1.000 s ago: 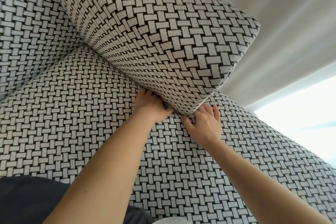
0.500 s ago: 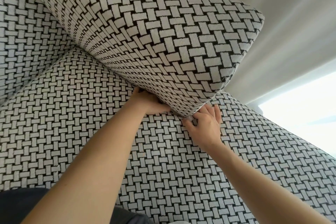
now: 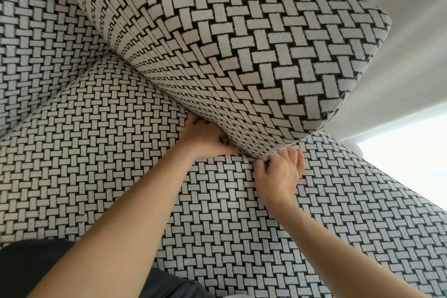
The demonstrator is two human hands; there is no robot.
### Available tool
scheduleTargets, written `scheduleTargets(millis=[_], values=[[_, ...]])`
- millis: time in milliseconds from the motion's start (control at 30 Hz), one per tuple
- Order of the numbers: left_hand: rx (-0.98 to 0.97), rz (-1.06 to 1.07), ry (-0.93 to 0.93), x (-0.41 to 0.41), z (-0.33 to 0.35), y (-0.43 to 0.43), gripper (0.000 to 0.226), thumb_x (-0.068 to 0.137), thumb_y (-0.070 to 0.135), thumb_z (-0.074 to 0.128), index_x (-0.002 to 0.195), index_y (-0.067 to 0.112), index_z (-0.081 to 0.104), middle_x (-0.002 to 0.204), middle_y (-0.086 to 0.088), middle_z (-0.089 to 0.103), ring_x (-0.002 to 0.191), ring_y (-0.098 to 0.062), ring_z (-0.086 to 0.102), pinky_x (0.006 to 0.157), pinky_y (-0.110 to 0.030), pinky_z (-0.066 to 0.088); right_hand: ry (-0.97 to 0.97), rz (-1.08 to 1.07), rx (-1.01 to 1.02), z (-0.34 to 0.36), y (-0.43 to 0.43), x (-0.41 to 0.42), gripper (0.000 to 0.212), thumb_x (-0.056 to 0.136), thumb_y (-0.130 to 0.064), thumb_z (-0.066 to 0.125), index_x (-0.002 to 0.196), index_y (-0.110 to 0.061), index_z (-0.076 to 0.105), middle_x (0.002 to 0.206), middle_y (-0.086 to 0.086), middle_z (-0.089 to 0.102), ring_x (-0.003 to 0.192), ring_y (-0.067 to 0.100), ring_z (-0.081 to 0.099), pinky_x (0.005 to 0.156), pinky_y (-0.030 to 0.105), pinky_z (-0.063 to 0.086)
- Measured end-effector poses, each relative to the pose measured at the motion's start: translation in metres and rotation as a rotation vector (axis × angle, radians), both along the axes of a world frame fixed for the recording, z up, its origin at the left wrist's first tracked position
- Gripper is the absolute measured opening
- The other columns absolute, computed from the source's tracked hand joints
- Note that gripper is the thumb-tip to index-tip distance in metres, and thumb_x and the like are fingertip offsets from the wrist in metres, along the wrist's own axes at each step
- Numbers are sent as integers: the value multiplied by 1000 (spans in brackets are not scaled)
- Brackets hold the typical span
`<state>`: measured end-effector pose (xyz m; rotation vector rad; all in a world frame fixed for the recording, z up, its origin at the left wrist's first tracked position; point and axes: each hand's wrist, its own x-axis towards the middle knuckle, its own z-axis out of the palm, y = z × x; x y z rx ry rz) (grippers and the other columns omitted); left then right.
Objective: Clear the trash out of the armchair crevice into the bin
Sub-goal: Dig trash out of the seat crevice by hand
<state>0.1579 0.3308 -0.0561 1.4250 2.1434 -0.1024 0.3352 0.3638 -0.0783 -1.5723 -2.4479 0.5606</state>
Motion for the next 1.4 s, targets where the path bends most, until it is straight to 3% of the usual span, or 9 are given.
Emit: scheduleTargets(millis=[233, 367, 467, 600, 767, 900, 1133, 1233, 1400], values=[[256, 117, -157, 18, 3, -13, 36, 76, 59, 59, 98, 32, 68, 125, 9, 59, 129, -14, 37, 112, -34, 8, 88, -16, 45, -1, -2, 0, 25, 80, -28, 43, 79, -14, 63, 95, -8, 55, 108, 9, 32, 114, 38, 9], [361, 165, -131, 38, 3, -23, 37, 79, 52, 60, 106, 28, 65, 126, 6, 58, 128, -14, 38, 112, -32, 9, 77, -2, 38, -1, -1, 2, 14, 84, -22, 53, 80, -14, 63, 98, -7, 55, 110, 12, 35, 114, 37, 9], [351, 85, -13, 52, 1, -27, 49, 80, 58, 55, 119, 29, 58, 131, 8, 55, 130, -15, 35, 114, -37, 9, 51, 31, 28, 0, 0, 4, 12, 84, -21, 54, 79, -13, 62, 97, -7, 54, 110, 16, 39, 115, 35, 7], [287, 131, -45, 55, 3, -18, 55, 84, 58, 49, 129, 26, 51, 140, 5, 46, 136, -18, 26, 115, -42, 4, 41, 69, 40, 0, 0, 8, 12, 83, -19, 56, 75, -12, 62, 92, -5, 53, 105, 20, 43, 112, 36, 12], [376, 239, 19, 61, -3, -15, 36, 86, 50, 51, 108, 23, 64, 125, 5, 58, 127, -16, 38, 113, -37, 9, 131, 62, 93, -2, -3, 6, 17, 80, -30, 38, 65, -22, 41, 81, -11, 41, 92, 16, 39, 104, 40, 24], [513, 303, 86, 67, -12, -18, 26, 85, 38, 55, 100, 22, 69, 116, 4, 64, 120, -16, 45, 112, -35, 14, 120, 48, 86, -5, -4, 5, 23, 81, -30, 38, 66, -18, 49, 82, -10, 41, 95, 15, 38, 105, 39, 24], [729, 378, -139, 63, -10, -34, 6, 80, 11, 67, 84, 13, 71, 89, 0, 72, 91, -21, 61, 95, -35, 34, 195, 68, 61, -5, -2, 10, 27, 81, -36, 34, 64, -20, 47, 79, -11, 42, 87, 7, 32, 100, 34, 23], [744, 453, -236, 65, -8, -53, 8, 80, 10, 69, 88, 11, 70, 91, -1, 70, 91, -19, 59, 98, -37, 36, 211, 103, 71, -5, -3, 12, 35, 81, -38, 36, 64, -14, 56, 77, -10, 41, 81, 11, 36, 97, 36, 28], [733, 559, -333, 73, -5, -98, 11, 82, 8, 65, 92, 6, 67, 101, 2, 63, 96, -7, 50, 96, -26, 38, 259, 188, 91, 0, -10, 13, 37, 83, -38, 43, 76, -11, 68, 79, -7, 48, 81, 18, 48, 91, 39, 38]])
